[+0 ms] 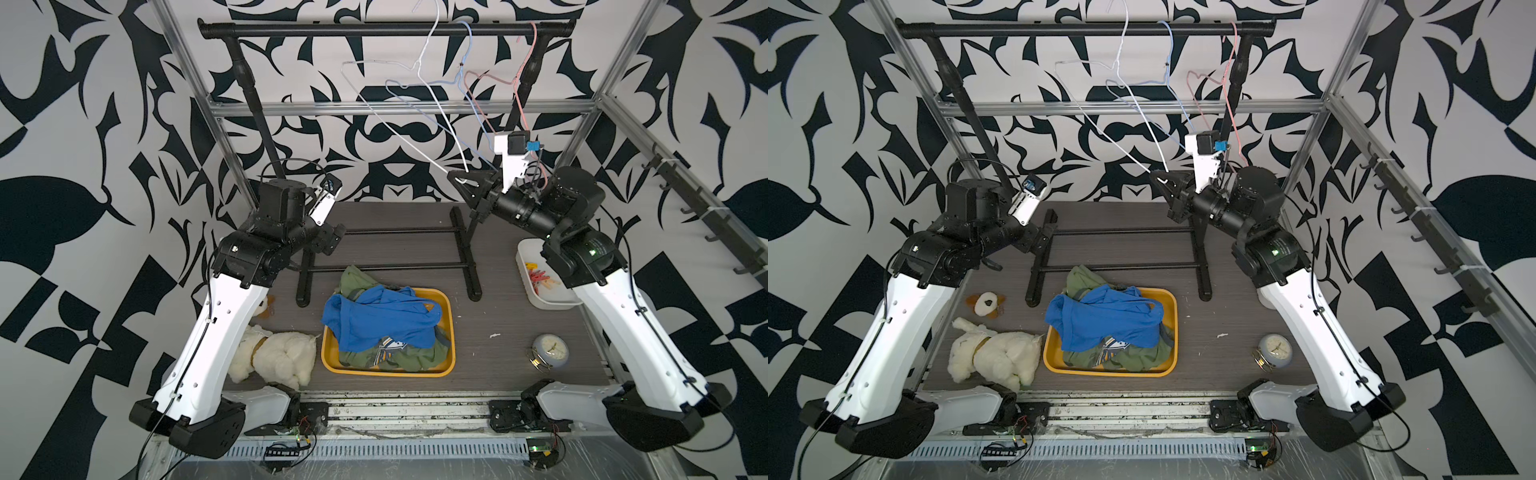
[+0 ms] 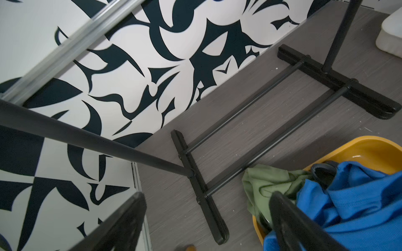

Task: Remove the clothespins securing tank tops to the hanger
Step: Place the hanger on the clothesline.

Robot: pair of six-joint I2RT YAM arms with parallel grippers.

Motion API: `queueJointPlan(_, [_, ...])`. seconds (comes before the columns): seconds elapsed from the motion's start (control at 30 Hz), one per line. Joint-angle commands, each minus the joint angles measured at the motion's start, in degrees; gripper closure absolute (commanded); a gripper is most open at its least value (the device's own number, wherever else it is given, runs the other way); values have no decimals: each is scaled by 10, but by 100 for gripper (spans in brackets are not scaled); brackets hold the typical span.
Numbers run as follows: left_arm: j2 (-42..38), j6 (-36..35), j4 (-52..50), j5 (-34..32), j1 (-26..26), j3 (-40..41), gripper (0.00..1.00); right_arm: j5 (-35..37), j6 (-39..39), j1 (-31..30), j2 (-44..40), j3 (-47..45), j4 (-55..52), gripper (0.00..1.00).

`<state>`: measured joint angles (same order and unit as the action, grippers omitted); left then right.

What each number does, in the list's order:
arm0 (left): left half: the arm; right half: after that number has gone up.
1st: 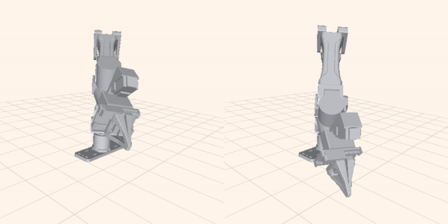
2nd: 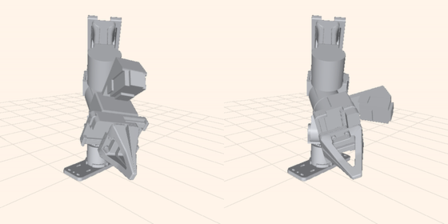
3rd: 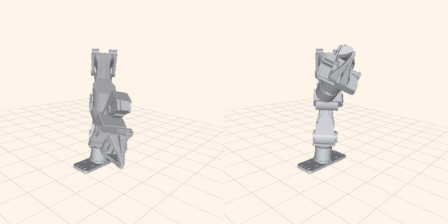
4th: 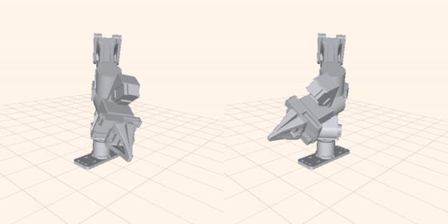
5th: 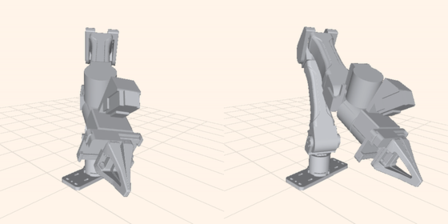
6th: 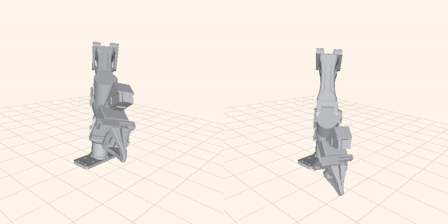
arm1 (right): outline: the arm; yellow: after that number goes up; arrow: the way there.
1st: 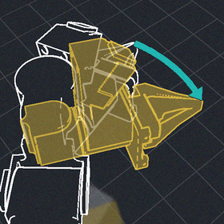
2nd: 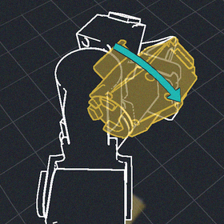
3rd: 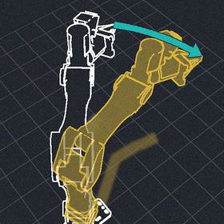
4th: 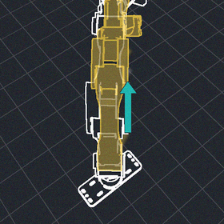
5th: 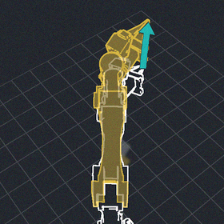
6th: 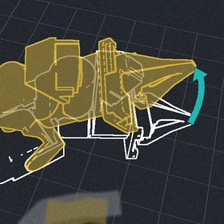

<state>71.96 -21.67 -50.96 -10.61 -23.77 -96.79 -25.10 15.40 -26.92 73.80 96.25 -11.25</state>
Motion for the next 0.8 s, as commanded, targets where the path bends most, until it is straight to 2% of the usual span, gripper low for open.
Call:
queueJointPlan(0.0, [-9,11,-6,22,3,13,7,17,-16,-6,17,50,45,100])
queueJointPlan(0.37, [-5,23,0,34,4,23,6,65,-38,-17,82,76,25,100])
queueJointPlan(0.77, [-6,35,20,23,3,38,6,102,-69,-45,80,66,3,100])
